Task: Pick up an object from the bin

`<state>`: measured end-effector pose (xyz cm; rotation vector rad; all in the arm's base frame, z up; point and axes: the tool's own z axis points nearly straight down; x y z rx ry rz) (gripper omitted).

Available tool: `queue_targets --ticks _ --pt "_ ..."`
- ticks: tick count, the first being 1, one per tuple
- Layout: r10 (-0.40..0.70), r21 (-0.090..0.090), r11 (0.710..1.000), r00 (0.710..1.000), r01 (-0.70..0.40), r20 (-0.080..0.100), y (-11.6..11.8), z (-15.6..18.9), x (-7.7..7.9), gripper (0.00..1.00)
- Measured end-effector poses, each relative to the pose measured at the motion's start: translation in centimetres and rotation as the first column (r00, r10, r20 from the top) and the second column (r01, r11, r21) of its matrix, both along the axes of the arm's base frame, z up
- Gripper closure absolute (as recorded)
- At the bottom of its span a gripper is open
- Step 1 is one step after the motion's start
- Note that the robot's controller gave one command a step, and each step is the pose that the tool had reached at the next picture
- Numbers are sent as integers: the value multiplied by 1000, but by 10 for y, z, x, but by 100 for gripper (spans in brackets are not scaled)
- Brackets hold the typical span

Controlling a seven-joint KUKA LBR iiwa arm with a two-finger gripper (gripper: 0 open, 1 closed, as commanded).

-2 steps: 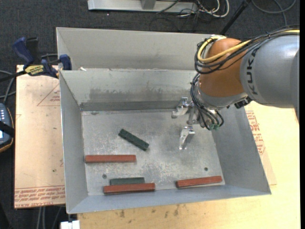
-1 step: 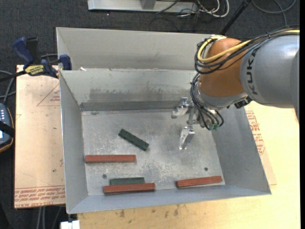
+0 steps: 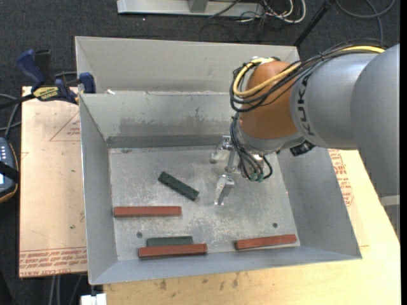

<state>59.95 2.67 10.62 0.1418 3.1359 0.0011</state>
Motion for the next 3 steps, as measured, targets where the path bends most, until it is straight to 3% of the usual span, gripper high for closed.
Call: queue_targets --ticks 1,2,3 --pt "112 1 994 994 -112 -1 31 -2 5 0" --pt "185 0 983 983 -185 22 68 -27 19 100" --pt "185 0 983 983 -185 22 68 -27 19 100"
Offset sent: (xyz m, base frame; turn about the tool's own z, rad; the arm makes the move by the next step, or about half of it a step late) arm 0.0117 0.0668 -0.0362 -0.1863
